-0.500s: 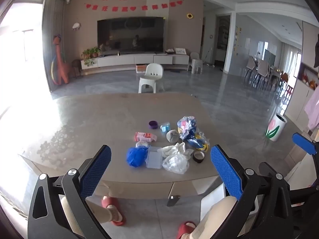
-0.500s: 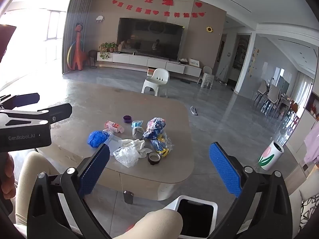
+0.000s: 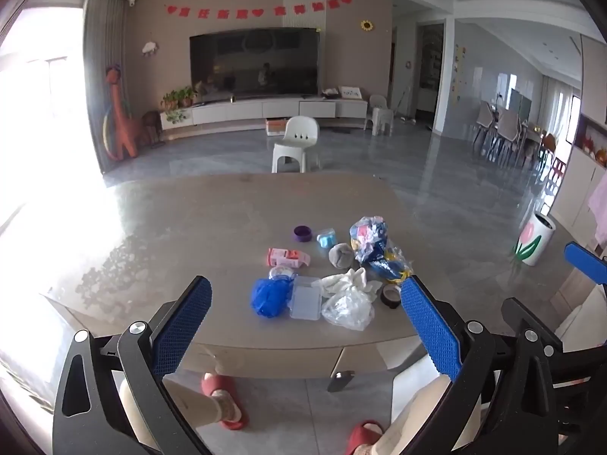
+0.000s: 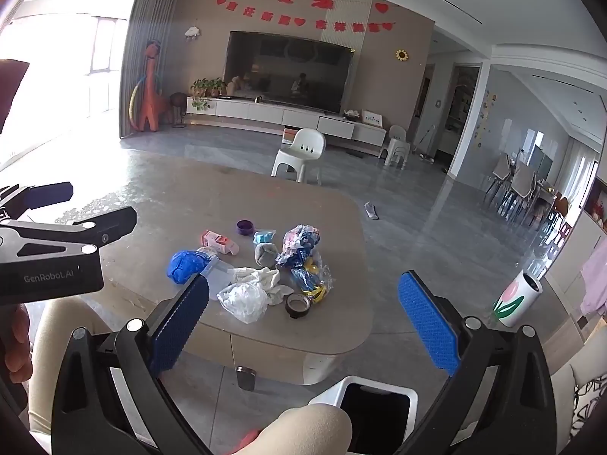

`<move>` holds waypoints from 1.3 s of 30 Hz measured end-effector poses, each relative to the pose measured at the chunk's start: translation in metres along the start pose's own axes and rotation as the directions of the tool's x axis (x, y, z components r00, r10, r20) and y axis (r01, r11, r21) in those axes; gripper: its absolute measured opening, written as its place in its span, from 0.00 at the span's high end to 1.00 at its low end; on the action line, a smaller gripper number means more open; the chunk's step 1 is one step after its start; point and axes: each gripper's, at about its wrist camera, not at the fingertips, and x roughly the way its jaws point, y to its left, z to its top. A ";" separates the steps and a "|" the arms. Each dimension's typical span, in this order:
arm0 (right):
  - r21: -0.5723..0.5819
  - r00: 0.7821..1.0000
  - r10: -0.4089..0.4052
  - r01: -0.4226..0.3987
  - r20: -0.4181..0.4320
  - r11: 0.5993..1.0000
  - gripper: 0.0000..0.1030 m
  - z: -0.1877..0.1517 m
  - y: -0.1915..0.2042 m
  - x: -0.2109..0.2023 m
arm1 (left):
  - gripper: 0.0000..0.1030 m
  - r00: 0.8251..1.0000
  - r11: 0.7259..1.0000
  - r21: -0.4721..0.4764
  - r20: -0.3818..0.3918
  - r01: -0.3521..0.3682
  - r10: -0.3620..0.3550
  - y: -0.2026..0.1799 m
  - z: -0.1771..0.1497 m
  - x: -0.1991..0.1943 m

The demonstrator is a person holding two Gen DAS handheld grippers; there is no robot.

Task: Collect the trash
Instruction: 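Move both tools toward the trash on the table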

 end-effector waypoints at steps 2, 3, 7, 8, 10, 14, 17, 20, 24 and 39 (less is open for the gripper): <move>-0.001 1.000 0.000 0.000 -0.001 1.000 0.03 0.001 -0.001 0.000 | 0.05 1.000 1.000 -0.005 -0.004 0.005 -0.005 0.002 -0.001 0.005; -0.003 1.000 0.001 -0.001 -0.006 1.000 0.03 0.001 0.001 0.004 | 0.05 1.000 1.000 -0.002 -0.005 0.001 -0.001 0.002 -0.002 0.008; -0.004 1.000 0.007 -0.007 -0.007 1.000 0.03 0.003 0.003 0.013 | 0.05 1.000 1.000 -0.001 -0.003 -0.009 0.009 0.006 -0.003 0.016; -0.003 1.000 0.010 -0.010 -0.005 1.000 0.03 0.005 0.002 0.013 | 0.05 1.000 1.000 -0.001 -0.008 -0.004 0.004 0.007 -0.003 0.020; -0.001 1.000 0.012 -0.012 -0.007 1.000 0.03 0.008 0.002 0.018 | 0.05 1.000 1.000 -0.001 -0.017 0.005 -0.005 0.009 -0.003 0.025; -0.005 1.000 0.017 -0.017 -0.019 1.000 0.03 0.015 0.006 0.032 | 0.05 0.999 1.000 -0.018 -0.032 0.001 -0.002 0.016 -0.003 0.037; -0.006 0.999 0.027 -0.028 -0.028 1.000 0.03 0.017 0.010 0.043 | 0.05 0.999 1.000 -0.016 -0.034 -0.013 0.012 0.017 -0.002 0.045; -0.010 0.999 0.034 -0.034 -0.040 0.999 0.03 0.020 0.012 0.054 | 0.05 0.999 1.000 -0.012 -0.036 -0.021 0.021 0.020 -0.002 0.054; -0.014 0.998 0.041 -0.041 -0.050 0.999 0.03 0.024 0.016 0.069 | 0.05 0.999 1.000 -0.018 -0.039 -0.025 0.024 0.025 0.000 0.065; -0.012 0.996 0.064 -0.065 -0.068 0.998 0.03 0.019 0.025 0.132 | 0.05 0.998 0.999 0.012 -0.044 -0.047 0.048 0.038 -0.005 0.120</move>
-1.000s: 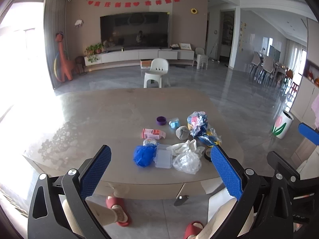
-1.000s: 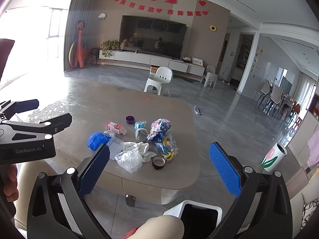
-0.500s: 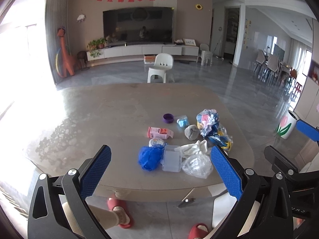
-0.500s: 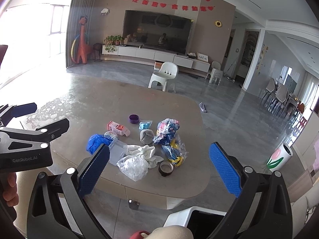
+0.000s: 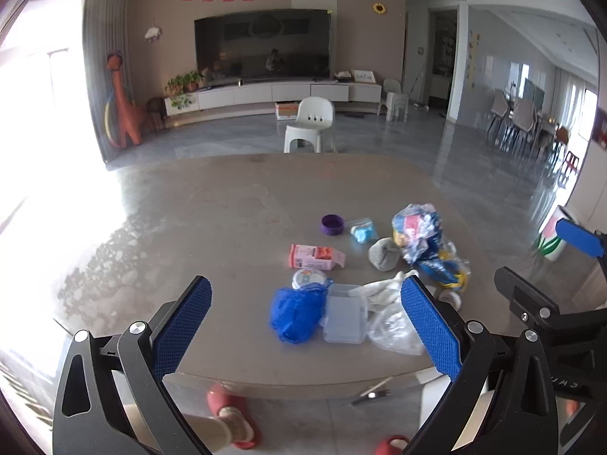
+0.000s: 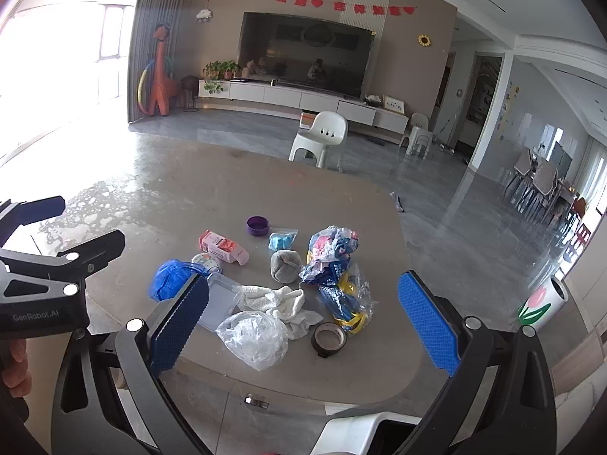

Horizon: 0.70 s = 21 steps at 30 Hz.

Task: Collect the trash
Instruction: 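Move both tools toward the trash on the table, then grasp the blue mesh bag with the left tool while the right tool approaches the clear box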

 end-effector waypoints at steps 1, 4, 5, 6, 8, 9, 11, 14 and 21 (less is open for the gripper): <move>0.004 1.000 0.002 -0.002 0.000 1.000 0.03 -0.001 0.000 0.005 | 0.05 1.000 1.000 0.008 -0.002 -0.011 0.011 0.000 -0.001 0.004; 0.006 1.000 -0.002 0.002 0.003 1.000 0.03 -0.001 0.002 0.017 | 0.05 1.000 0.999 0.020 -0.014 -0.026 0.026 0.004 -0.005 0.020; 0.005 1.000 -0.004 0.004 0.004 1.000 0.03 -0.001 0.002 0.021 | 0.05 0.999 0.999 0.022 -0.021 -0.030 0.030 0.005 -0.006 0.024; 0.004 1.000 -0.009 0.009 0.005 1.000 0.03 -0.001 0.002 0.026 | 0.05 0.999 0.999 0.022 -0.027 -0.033 0.033 0.006 -0.008 0.028; 0.006 1.000 -0.009 0.009 0.004 1.000 0.03 0.001 0.002 0.034 | 0.05 0.999 0.999 0.016 -0.042 -0.032 0.033 0.008 -0.010 0.039; 0.008 1.000 -0.005 0.005 0.003 1.000 0.03 0.002 0.002 0.038 | 0.05 0.998 1.000 0.012 -0.051 -0.026 0.027 0.010 -0.012 0.043; 0.014 1.000 0.006 -0.006 -0.001 1.000 0.03 0.001 0.003 0.044 | 0.05 0.998 1.000 0.004 -0.061 -0.005 0.005 0.012 -0.015 0.051; 0.019 1.000 0.026 -0.025 -0.014 0.999 0.03 -0.002 0.003 0.055 | 0.05 0.996 1.000 -0.013 -0.085 0.011 -0.012 0.018 -0.021 0.065; 0.026 0.996 0.062 -0.061 -0.059 0.998 0.03 -0.009 0.010 0.084 | 0.05 0.988 1.000 -0.011 -0.154 -0.024 0.022 0.023 -0.040 0.099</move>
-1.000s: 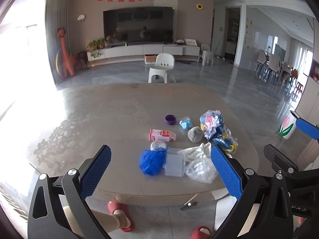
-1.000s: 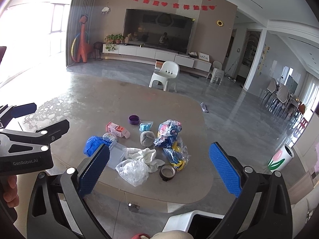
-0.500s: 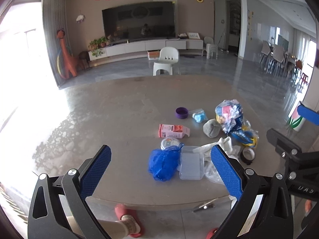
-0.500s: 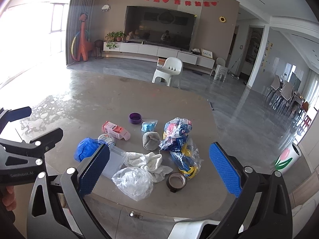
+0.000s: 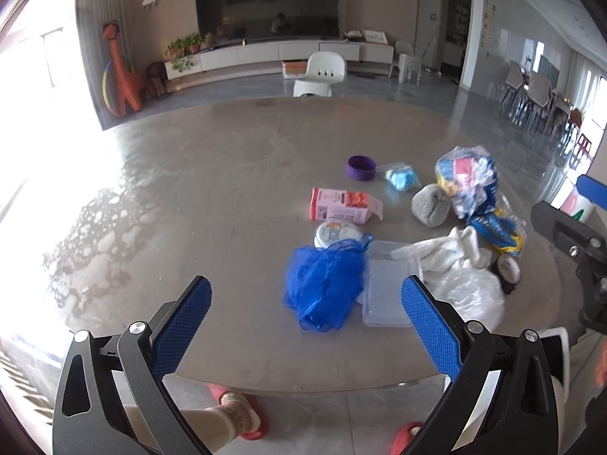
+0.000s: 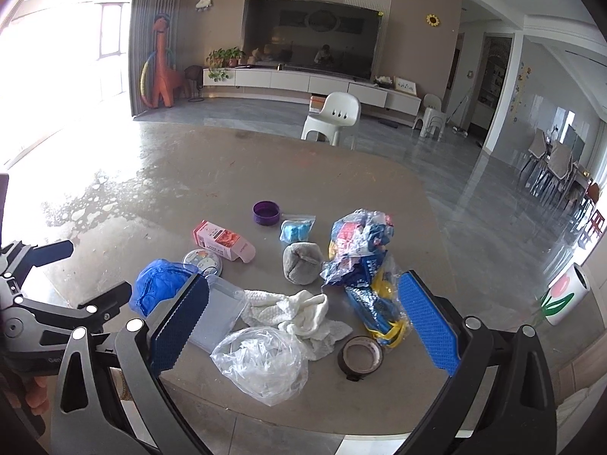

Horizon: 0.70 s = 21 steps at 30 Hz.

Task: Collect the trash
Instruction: 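Grasp the blue mesh bag with the left tool while the right tool approaches the clear box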

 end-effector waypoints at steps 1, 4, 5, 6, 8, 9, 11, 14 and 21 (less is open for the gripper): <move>-0.001 1.000 0.005 -0.006 -0.005 1.000 0.03 0.000 0.002 0.003 | 0.05 1.000 1.000 -0.001 -0.005 -0.014 0.014 0.002 -0.003 0.005; -0.008 1.000 0.018 -0.018 -0.018 1.000 0.03 -0.002 0.006 0.012 | 0.05 1.000 1.000 -0.005 -0.017 -0.025 0.025 0.008 -0.006 0.016; -0.011 1.000 0.022 -0.022 -0.021 1.000 0.03 -0.003 0.008 0.016 | 0.05 0.999 1.000 -0.008 -0.026 -0.028 0.028 0.010 -0.007 0.022; -0.013 0.999 0.024 -0.024 -0.024 1.000 0.03 -0.002 0.010 0.018 | 0.05 0.999 1.000 -0.007 -0.034 -0.027 0.027 0.011 -0.008 0.026; -0.017 0.999 0.026 -0.027 -0.030 0.999 0.03 -0.003 0.013 0.022 | 0.05 0.999 1.000 -0.002 -0.047 -0.025 0.025 0.008 -0.010 0.038; -0.020 0.999 0.027 -0.027 -0.031 0.999 0.03 -0.003 0.015 0.024 | 0.05 0.998 1.000 0.000 -0.051 -0.025 0.025 0.008 -0.011 0.043; -0.024 0.999 0.031 -0.032 -0.041 0.999 0.03 -0.003 0.020 0.030 | 0.05 0.998 1.000 0.010 -0.062 -0.024 0.025 0.007 -0.013 0.052; -0.030 0.998 0.037 -0.039 -0.053 0.999 0.03 -0.003 0.024 0.037 | 0.05 0.998 1.000 0.015 -0.068 -0.018 0.019 0.007 -0.014 0.060; -0.056 0.997 0.039 -0.043 -0.069 0.998 0.03 -0.004 0.035 0.050 | 0.19 0.994 0.998 0.004 -0.090 0.066 -0.065 0.009 -0.015 0.079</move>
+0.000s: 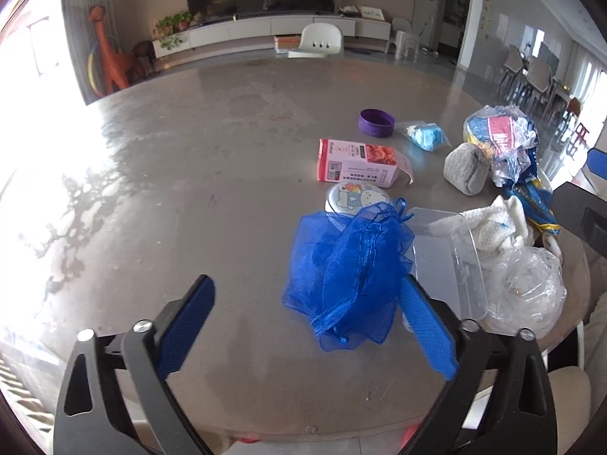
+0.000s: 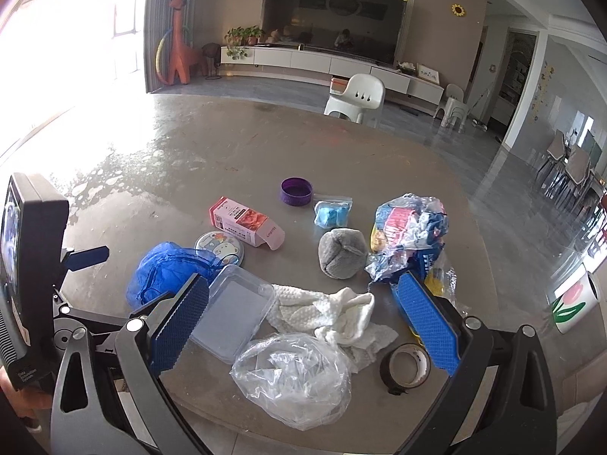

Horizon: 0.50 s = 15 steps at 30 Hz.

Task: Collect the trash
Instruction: 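Grasp the blue mesh bag with the left tool while the right tool approaches the clear box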

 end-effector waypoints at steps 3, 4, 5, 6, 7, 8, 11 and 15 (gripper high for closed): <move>0.001 1.000 0.006 -0.006 -0.005 1.000 0.03 -0.001 0.002 0.004 | 0.59 0.996 0.998 -0.010 -0.058 0.067 -0.068 0.003 -0.001 0.017; 0.001 1.000 0.007 -0.007 -0.008 1.000 0.03 -0.001 0.003 0.006 | 0.67 0.993 0.996 -0.019 -0.080 0.084 -0.085 0.004 -0.002 0.022; 0.002 1.000 0.013 -0.013 -0.013 1.000 0.03 -0.001 0.003 0.007 | 0.84 0.995 0.996 -0.008 -0.054 0.086 -0.086 0.004 -0.003 0.020; 0.001 1.000 0.018 -0.018 -0.018 1.000 0.03 -0.002 0.004 0.008 | 0.88 0.994 0.996 0.001 -0.065 0.090 -0.090 0.003 -0.002 0.022; 0.002 0.999 0.022 -0.022 -0.026 1.000 0.03 -0.002 0.005 0.009 | 0.90 0.993 0.996 0.003 -0.070 0.094 -0.094 0.002 -0.003 0.023; 0.001 0.999 0.030 -0.030 -0.032 1.000 0.03 -0.003 0.006 0.010 | 0.92 0.994 0.995 -0.001 -0.059 0.097 -0.097 0.003 -0.003 0.021; 0.001 0.998 0.045 -0.045 -0.037 0.999 0.03 -0.005 0.012 0.013 | 0.94 0.998 0.998 -0.003 -0.005 0.069 -0.069 0.007 -0.001 0.006; 0.032 0.994 0.095 -0.094 -0.055 0.995 0.03 -0.009 0.023 0.023 | 0.94 0.998 0.999 -0.023 0.040 0.045 -0.044 0.023 0.001 -0.017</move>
